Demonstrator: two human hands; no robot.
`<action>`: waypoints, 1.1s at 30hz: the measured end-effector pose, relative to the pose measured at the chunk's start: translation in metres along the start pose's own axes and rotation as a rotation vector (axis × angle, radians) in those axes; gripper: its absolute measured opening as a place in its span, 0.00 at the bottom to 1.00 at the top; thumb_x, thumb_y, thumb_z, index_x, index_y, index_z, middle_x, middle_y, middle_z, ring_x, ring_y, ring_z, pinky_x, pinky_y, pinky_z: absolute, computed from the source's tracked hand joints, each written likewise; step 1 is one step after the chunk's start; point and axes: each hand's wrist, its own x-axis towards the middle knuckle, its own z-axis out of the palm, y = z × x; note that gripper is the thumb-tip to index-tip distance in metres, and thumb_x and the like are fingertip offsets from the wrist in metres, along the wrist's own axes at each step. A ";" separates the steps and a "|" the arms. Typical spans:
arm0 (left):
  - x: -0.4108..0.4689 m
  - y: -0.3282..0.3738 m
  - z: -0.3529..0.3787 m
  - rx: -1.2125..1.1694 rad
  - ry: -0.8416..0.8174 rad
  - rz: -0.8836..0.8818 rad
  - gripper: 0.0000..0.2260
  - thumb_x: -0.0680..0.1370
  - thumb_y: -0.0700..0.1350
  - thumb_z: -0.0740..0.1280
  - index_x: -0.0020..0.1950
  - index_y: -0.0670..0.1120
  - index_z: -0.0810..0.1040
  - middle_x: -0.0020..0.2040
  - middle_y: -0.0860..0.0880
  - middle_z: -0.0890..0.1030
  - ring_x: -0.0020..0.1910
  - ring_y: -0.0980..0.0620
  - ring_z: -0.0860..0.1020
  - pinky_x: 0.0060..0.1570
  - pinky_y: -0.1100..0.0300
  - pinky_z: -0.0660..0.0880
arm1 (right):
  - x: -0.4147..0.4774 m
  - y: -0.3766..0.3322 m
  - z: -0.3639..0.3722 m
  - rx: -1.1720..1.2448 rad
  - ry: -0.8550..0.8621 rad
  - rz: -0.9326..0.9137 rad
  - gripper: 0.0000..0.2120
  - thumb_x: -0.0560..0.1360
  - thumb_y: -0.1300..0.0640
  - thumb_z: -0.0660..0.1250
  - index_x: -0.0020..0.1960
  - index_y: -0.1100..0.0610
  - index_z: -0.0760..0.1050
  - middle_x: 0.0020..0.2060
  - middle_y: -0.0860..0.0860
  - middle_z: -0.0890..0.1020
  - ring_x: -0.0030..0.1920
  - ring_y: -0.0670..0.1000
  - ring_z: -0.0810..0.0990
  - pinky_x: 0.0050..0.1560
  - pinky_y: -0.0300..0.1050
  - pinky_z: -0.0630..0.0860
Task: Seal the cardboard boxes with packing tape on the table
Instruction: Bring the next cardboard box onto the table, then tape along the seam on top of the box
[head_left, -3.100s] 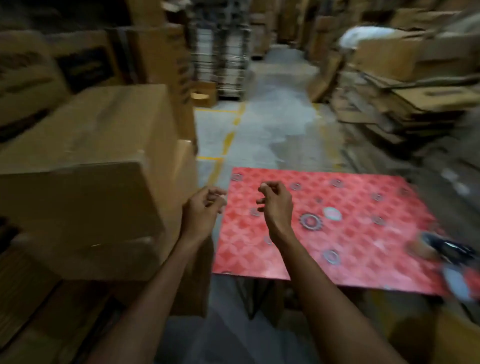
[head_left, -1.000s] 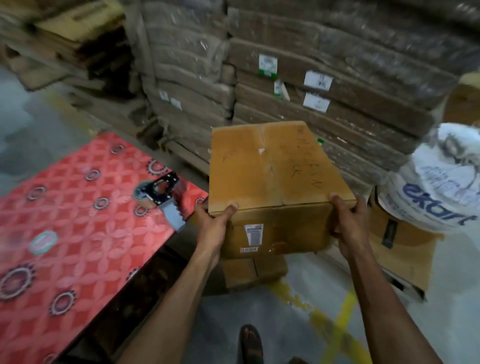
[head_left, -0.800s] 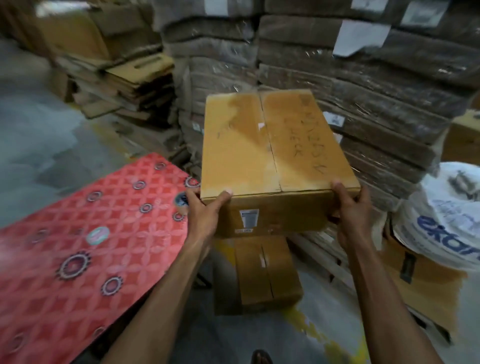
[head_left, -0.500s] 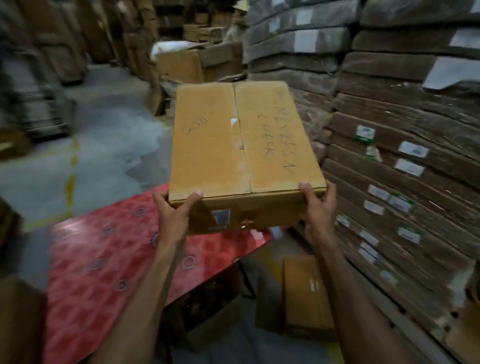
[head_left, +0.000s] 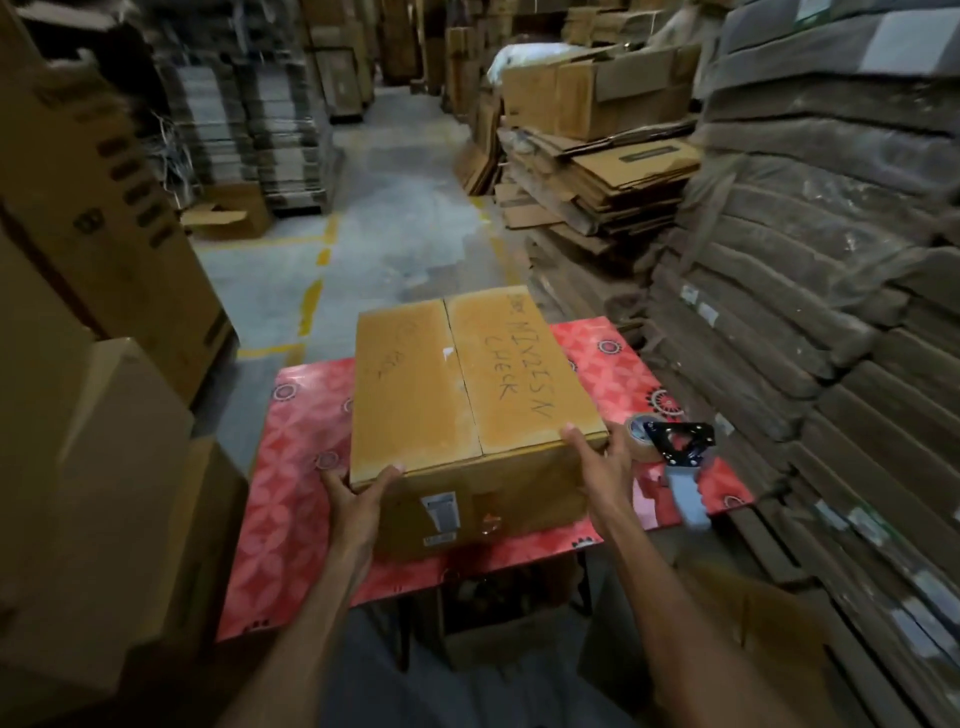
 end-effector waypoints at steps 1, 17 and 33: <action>0.001 -0.006 0.004 0.039 0.003 -0.015 0.27 0.71 0.44 0.78 0.61 0.48 0.64 0.56 0.43 0.79 0.47 0.44 0.81 0.47 0.46 0.81 | 0.007 0.007 0.000 -0.043 -0.005 0.000 0.33 0.74 0.39 0.73 0.74 0.44 0.64 0.74 0.54 0.71 0.70 0.60 0.72 0.66 0.61 0.73; 0.126 0.042 0.036 0.426 -0.225 0.084 0.49 0.58 0.60 0.83 0.74 0.50 0.66 0.65 0.49 0.79 0.58 0.48 0.81 0.55 0.45 0.80 | 0.122 0.082 -0.112 -0.816 0.236 0.332 0.36 0.78 0.43 0.64 0.78 0.59 0.57 0.72 0.63 0.69 0.70 0.68 0.70 0.67 0.64 0.68; 0.098 0.044 0.059 0.323 -0.225 0.079 0.36 0.73 0.49 0.77 0.77 0.63 0.64 0.73 0.54 0.70 0.64 0.49 0.76 0.60 0.49 0.77 | 0.205 0.045 -0.096 -0.134 0.054 0.485 0.19 0.57 0.64 0.71 0.48 0.66 0.79 0.36 0.58 0.77 0.32 0.54 0.75 0.26 0.39 0.69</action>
